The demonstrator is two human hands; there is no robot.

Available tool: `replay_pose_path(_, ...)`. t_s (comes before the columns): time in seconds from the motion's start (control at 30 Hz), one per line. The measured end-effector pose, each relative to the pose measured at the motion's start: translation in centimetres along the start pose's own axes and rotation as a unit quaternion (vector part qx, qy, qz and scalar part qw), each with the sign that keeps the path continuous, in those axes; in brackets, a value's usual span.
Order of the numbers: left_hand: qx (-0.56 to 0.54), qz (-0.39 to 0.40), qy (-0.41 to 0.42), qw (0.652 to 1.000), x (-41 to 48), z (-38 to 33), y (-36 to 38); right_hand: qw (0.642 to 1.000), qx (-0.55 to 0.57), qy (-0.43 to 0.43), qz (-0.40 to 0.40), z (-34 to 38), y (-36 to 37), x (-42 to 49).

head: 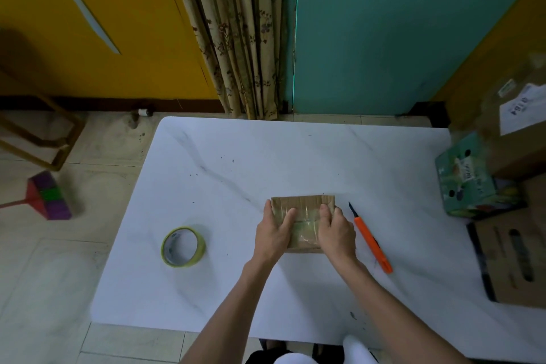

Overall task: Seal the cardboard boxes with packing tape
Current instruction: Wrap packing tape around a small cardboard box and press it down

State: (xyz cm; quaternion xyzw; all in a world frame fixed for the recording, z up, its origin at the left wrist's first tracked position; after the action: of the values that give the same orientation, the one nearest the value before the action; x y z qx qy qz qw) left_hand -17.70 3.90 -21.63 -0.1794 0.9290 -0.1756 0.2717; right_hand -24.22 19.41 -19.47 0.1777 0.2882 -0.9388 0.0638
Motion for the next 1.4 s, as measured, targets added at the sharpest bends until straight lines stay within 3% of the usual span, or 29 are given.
replay_pose_path(0.1, -0.089, 0.066, -0.029, 0.993, -0.1, 0.8, 0.2, 0.993, 0.077, 0.057, 0.067, -0.6, 0.0, 0.0)
replay_pose_path(0.2, -0.079, 0.06, -0.005, 0.995, -0.6, 0.5, 0.3, 0.976, 0.166, 0.043, 0.132, -1.2, 0.5, -0.4)
replay_pose_path(0.4, -0.097, 0.056, 0.008, 0.994, -0.5, 0.0, 0.1, 0.981, 0.033, -0.008, 0.193, -2.2, 0.6, -0.6)
replay_pose_path(0.47, -0.107, 0.053, 0.011, 0.993, -0.6, -0.1, 0.2, 0.977, 0.048, -0.023, 0.205, -2.1, 0.4, -0.8)
replay_pose_path(0.6, -0.101, 0.051, 0.02, 0.993, -0.4, 0.2, 0.3, 0.964, 0.186, -0.003, 0.19, -1.9, -1.2, -0.5)
replay_pose_path(0.87, -0.094, 0.041, 0.02, 0.995, -0.3, 0.3, 0.3, 0.951, 0.248, 0.038, 0.183, -1.5, -1.8, -0.1)
replay_pose_path(0.97, -0.084, 0.027, 0.018, 0.996, -0.4, 0.2, 0.2, 0.962, 0.223, 0.023, 0.153, -1.4, -1.4, -0.4)
replay_pose_path(1.17, -0.081, 0.031, 0.013, 0.996, -0.4, 0.4, 0.2, 0.996, -0.01, -0.039, 0.081, -0.2, 0.3, -1.7)
replay_pose_path(1.4, -0.07, 0.019, 0.017, 0.997, -0.3, 0.4, 0.2, 0.997, 0.046, -0.05, 0.035, -1.6, -0.5, -1.5)
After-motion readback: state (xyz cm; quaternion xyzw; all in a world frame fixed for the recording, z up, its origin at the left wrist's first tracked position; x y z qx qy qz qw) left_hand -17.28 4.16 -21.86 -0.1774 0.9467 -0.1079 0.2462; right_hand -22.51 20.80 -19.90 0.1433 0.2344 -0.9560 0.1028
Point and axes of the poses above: each hand's wrist, its own x-axis towards the middle knuckle, its own y-axis out of the palm, z = x × y, the point moved 6 cm from there along x, towards the middle knuckle, and after that the axes turned 9 degrees about x, right-handed, at the moved point
